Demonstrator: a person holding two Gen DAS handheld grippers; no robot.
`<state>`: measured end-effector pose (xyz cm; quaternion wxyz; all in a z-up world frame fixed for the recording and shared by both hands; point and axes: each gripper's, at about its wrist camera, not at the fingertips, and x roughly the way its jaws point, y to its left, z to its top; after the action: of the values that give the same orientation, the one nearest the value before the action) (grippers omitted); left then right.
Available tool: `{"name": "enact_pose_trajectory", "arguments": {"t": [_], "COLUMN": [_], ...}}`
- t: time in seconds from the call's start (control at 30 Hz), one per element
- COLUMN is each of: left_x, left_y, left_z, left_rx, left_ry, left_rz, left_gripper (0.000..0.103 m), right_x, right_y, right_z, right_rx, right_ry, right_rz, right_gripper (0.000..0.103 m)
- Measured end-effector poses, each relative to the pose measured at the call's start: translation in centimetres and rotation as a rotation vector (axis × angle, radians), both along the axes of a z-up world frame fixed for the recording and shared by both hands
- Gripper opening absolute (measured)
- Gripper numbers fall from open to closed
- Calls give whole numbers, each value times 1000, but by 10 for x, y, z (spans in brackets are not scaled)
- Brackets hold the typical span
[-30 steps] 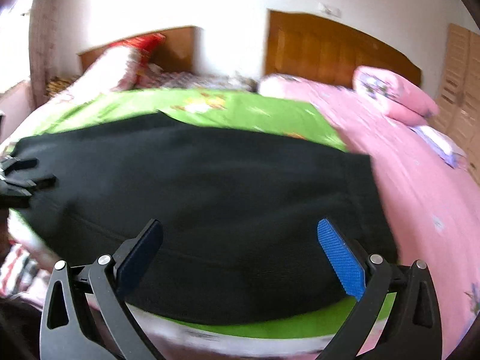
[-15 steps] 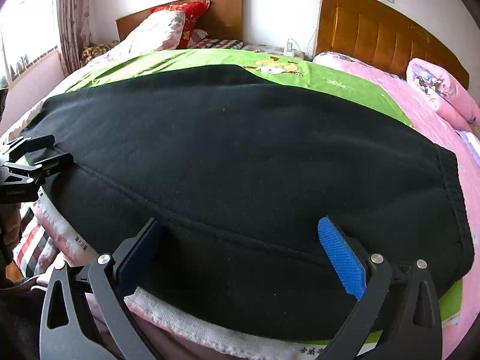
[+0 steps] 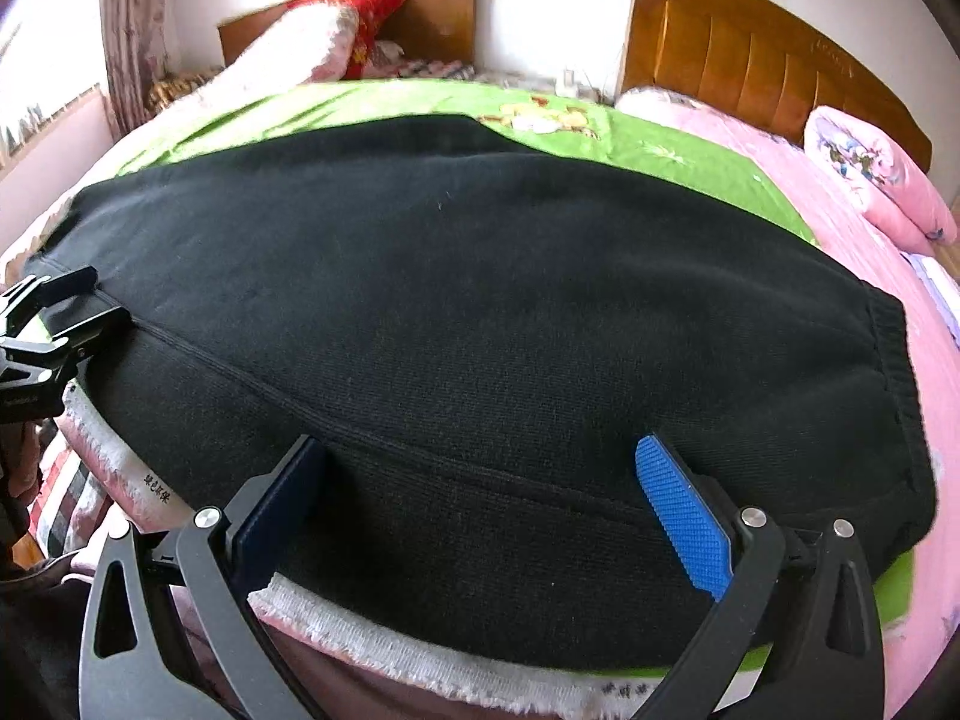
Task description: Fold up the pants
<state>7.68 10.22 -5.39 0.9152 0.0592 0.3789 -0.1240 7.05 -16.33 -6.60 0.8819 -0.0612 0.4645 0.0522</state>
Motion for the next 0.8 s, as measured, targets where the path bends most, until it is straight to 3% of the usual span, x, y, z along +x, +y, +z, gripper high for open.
{"name": "enact_pose_trajectory", "arguments": {"t": [0.1,0.23,0.33,0.4,0.5,0.67,0.73,0.8], "left_x": [1,-2,6,20,20,-23,-34,-41], "left_y": [1,17,69,108,166,282,329,361], "left_z": [0,14,45,55,57,38,20,2], "left_rx": [-2,-53,-107,-149,-197,-637,-827,-978], "left_ry": [0,-27,-86,-55,-13,-3,10,-4], "left_rz": [-4,17,168,229,397,522,567,588], "left_gripper": [102,102,101,101,101,101,100,100], "right_x": [6,26,54,74,84,86,88,91], "right_y": [22,67,103,132,169,209,213,204], "right_z": [23,61,70,65,57,22,1,0], "right_rx": [-93,-63,-59,-40,-22,-13,-28,26], "right_ry": [-53,-167,-189,-165,-158,-94,-45,-26], "right_rz": [-1,119,214,274,338,392,390,376], "right_gripper": [99,99,99,99,99,99,99,99]}}
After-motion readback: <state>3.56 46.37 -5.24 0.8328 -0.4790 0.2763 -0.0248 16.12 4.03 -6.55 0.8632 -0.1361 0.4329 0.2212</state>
